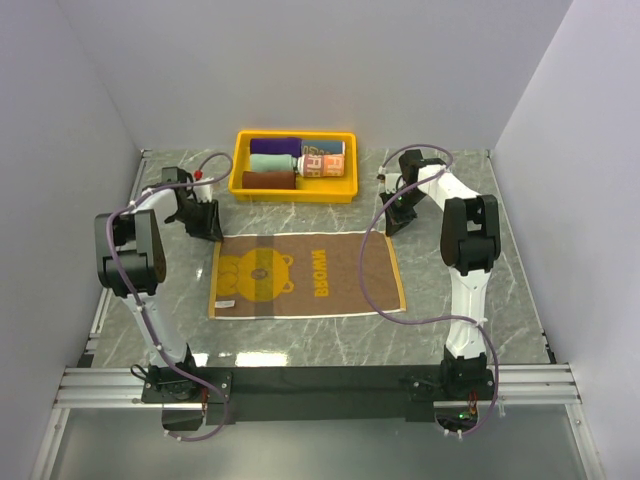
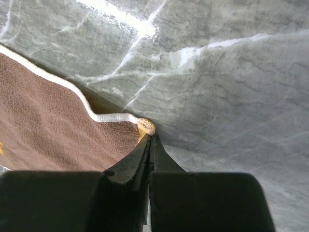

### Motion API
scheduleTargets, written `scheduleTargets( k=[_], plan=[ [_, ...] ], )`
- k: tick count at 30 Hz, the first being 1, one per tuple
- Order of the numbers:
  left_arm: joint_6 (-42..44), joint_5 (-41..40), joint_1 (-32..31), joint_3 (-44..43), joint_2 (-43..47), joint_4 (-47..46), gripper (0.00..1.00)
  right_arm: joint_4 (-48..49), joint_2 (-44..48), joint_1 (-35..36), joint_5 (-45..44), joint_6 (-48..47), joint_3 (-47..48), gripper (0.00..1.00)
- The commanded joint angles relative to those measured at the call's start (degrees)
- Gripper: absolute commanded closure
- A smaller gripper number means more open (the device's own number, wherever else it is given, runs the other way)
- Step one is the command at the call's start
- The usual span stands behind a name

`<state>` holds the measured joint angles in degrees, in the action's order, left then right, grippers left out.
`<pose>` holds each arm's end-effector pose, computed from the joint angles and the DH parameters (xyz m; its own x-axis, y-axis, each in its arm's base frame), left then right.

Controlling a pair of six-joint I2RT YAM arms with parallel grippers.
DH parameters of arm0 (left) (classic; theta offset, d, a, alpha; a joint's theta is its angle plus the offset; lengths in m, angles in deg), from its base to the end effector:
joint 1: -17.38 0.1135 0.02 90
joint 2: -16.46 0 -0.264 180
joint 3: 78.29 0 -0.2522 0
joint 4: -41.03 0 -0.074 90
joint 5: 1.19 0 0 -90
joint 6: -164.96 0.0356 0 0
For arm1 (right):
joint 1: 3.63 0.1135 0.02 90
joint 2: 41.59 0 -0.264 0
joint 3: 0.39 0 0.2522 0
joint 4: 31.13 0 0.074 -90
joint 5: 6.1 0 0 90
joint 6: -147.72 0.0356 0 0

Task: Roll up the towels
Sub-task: Fold the towel

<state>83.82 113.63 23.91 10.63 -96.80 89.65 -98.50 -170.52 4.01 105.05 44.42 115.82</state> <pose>0.3919 0.0298 0.1604 -0.9218 0.0352 -0.3860 0.1780 0.9230 -0.3410 0.4446 0.0726 0.1577 -0.9075 -0.3382 -0.2493 -0.4052 0.8614 0.3063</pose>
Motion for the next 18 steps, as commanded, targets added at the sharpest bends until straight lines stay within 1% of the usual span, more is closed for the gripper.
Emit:
scheduleTargets(
  k=[1,4,9,13,16,18],
  plan=[
    [-0.51,-2.14,-0.98,-1.69,-2.49,-1.19,0.65,0.7,2.27,0.45,1.7,-0.41,0.47,1.0],
    [-0.95,-2.14,-1.77,-2.57,-3.38,-1.19,0.66,0.43,2.45,0.45,2.32,-0.76,0.55,1.0],
    [-1.57,-3.11,-2.31,-3.27,-4.25,-1.89,0.77,-0.27,1.66,0.45,2.32,-0.5,1.87,1.0],
    [-1.92,-5.56,-2.3,-4.07,-4.43,-1.98,0.76,-0.8,1.22,0.45,2.41,-0.76,2.49,1.0],
    [-2.18,-6.01,-2.3,-5.03,-4.7,-2.16,0.73,-1.24,1.22,0.27,2.15,-1.03,2.75,1.0],
    [-2.27,-5.66,-2.31,-6.0,-5.4,-1.46,0.74,-1.24,1.13,0.1,2.14,-1.11,2.84,1.0]
  ],
)
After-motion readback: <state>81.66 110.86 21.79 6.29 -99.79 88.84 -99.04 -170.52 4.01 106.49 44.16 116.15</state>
